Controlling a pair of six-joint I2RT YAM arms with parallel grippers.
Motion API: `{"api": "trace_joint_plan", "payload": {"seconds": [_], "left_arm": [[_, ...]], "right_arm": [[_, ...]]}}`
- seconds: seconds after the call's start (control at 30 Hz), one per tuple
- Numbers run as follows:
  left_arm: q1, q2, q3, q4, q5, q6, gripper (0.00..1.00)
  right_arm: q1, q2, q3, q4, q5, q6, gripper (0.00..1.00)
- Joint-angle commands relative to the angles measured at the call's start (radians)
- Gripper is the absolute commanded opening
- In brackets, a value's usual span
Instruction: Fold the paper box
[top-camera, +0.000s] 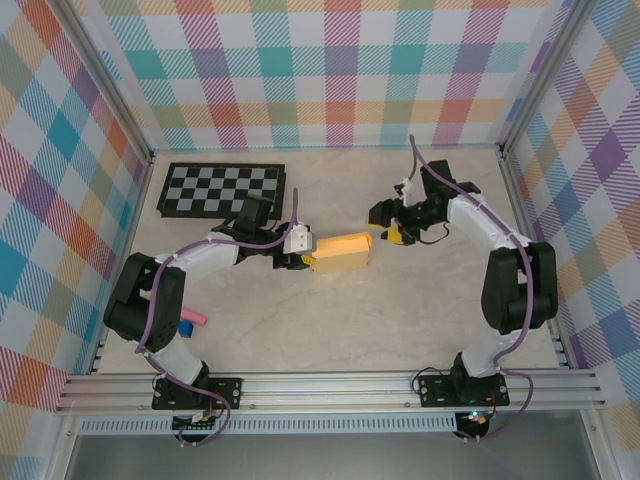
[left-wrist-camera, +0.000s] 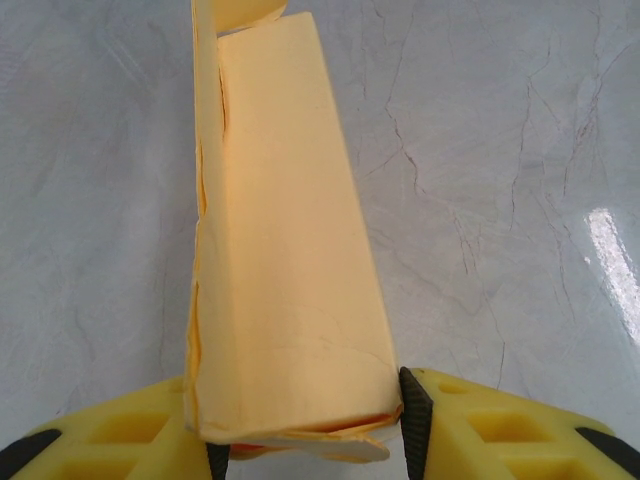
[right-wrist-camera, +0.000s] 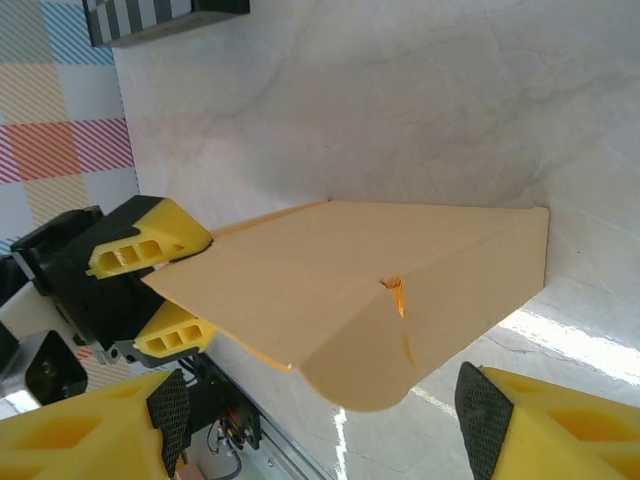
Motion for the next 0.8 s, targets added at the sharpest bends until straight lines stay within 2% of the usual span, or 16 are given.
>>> {"api": "trace_joint_plan", "payload": {"seconds": [0.0,0.2,0.67,0.77], "left_arm": [[-0.008,0.019,0.017,-0.069,0.019,0.02,0.47],[-0.007,0.028,0.027,-0.08,0.022,0.023,0.47],[-0.008,0.042,0.047,-0.11,0.026,0.028,0.47],[-0.008,0.042,0.048,-0.113,0.026,0.029,0.47]], "right_arm": [[0.022,0.023,0.041,0.0,-0.009,-0.014,0.72],[0.047,0.033,0.056,0.008,-0.029,0.008,0.55],[0.07,0.033,0.044,-0.041,-0.018,-0.006,0.55],[0.073,0.035,0.034,-0.038,-0.012,-0.009,0.51]]}}
